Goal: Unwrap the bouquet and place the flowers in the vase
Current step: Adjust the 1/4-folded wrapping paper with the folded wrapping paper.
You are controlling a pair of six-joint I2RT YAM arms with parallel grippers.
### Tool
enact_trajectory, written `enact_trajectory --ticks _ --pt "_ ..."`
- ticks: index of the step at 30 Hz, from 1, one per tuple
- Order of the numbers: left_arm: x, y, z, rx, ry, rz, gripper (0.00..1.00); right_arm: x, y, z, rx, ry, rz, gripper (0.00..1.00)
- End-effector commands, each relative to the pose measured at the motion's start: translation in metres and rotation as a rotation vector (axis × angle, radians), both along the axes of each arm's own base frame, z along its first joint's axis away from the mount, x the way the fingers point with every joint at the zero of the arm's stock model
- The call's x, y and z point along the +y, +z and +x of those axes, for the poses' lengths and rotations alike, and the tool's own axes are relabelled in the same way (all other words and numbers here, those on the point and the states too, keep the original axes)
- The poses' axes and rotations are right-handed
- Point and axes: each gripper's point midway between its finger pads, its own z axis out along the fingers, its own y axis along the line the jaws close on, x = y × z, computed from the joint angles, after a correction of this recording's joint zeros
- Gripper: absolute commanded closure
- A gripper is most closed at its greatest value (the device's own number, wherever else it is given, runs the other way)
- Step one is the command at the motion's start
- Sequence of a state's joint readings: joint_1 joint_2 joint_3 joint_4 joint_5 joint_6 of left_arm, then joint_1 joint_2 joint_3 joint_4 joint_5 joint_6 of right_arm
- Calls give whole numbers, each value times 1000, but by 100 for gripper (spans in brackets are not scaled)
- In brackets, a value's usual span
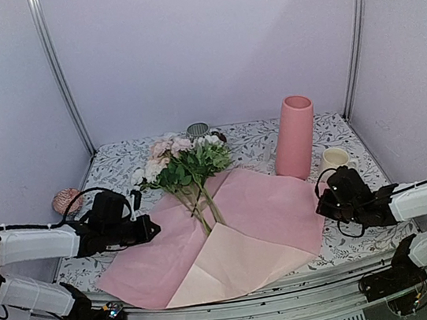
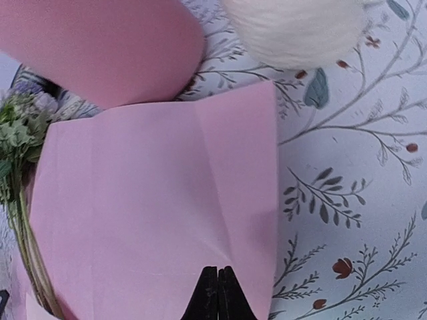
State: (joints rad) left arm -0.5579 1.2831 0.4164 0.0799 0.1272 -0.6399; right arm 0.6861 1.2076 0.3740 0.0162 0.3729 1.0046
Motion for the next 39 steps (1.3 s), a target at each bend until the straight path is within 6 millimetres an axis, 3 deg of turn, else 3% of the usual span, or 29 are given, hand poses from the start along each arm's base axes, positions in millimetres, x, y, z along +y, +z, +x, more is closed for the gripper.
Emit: enact_trajectory --ticks 1,4,8,11,16,20,30,34,38,39 --pt "-4 32 5 -60 -33 -28 100 27 50 18 -162 172 8 92" --pt "-6 39 4 -82 -45 -47 100 60 72 22 -242 350 38 90" --pt "-9 38 9 -90 -47 -51 100 99 79 27 -271 532 71 98" --pt "-13 38 18 -105 -41 -72 100 131 82 35 -280 637 132 99" --pt "-22 35 40 -119 -35 -63 100 177 70 56 -245 708 168 98" --pt "-25 24 58 -109 -29 -6 100 207 40 72 -174 725 129 98" --pt "-16 1 87 -103 43 84 100 235 -5 112 -68 672 75 98" --pt "-12 -10 92 -89 59 105 100 231 -25 118 -14 623 32 98" --pt "-7 -23 99 -63 78 128 100 208 -55 118 74 520 -55 98" --pt "-5 -27 101 -55 87 134 100 209 -50 125 67 493 -61 98"
